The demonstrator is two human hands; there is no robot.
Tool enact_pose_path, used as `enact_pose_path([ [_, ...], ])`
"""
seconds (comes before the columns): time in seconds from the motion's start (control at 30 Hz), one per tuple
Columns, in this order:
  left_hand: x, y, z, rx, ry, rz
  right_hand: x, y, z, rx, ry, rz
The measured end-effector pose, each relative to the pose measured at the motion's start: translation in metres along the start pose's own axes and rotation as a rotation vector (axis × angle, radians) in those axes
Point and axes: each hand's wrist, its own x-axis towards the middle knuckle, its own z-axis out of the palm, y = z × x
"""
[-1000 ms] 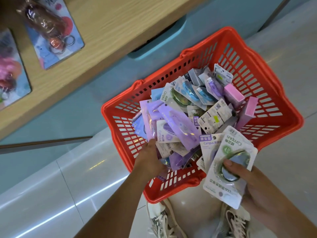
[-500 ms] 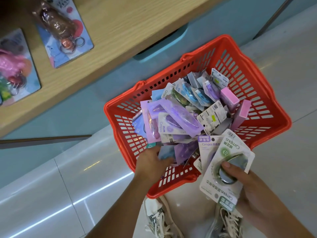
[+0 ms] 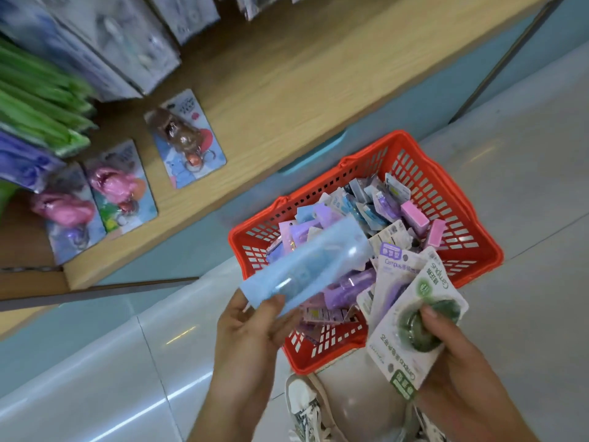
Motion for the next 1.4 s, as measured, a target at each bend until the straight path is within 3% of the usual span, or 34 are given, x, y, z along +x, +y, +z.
enact_pose_path([
  [0.1,-0.043,0.021,0.024,0.054,-0.014,0.048,-0.007,0.011,0.043,-0.084,0.029,-0.007],
  [0.17,-0.071,0.044,0.043,0.134,-0.041,0.111,-0.025,0.004,0.088,-0.292,0.162,-0.164],
  [0.23,-0.101,0.076,0.059,0.133,-0.103,0.161,-0.033,0.004,0.13,-0.262,0.041,-0.075],
  [0.3,-0.133,0.114,0.073,0.147,-0.228,0.161,-0.057,-0.01,0.171,-0.273,0.012,-0.123],
  [0.43,-0.198,0.187,0.081,0.423,-0.45,0.296,-0.103,-0.028,0.273,-0.427,-0.044,-0.188],
  [0.53,-0.253,0.245,0.087,0.546,-0.328,0.607,-0.144,-0.037,0.34,-0.484,-0.024,-0.259],
  [0.6,-0.296,0.286,0.097,0.497,-0.252,0.734,-0.174,-0.038,0.385,-0.563,-0.055,-0.315],
  [0.73,-0.379,0.352,0.135,0.723,-0.27,0.905,-0.229,-0.032,0.465,-0.709,-0.143,-0.407],
  [0.9,-0.454,0.399,0.164,0.448,-0.202,0.875,-0.289,-0.033,0.542,-0.748,-0.161,-0.557],
  [1.2,-0.537,0.451,0.189,0.316,-0.303,0.917,-0.36,-0.046,0.609,-0.799,-0.381,-0.654],
  [1.4,-0.561,0.477,0.18,0.191,-0.376,0.811,-0.37,-0.049,0.637,-0.95,-0.508,-0.666],
])
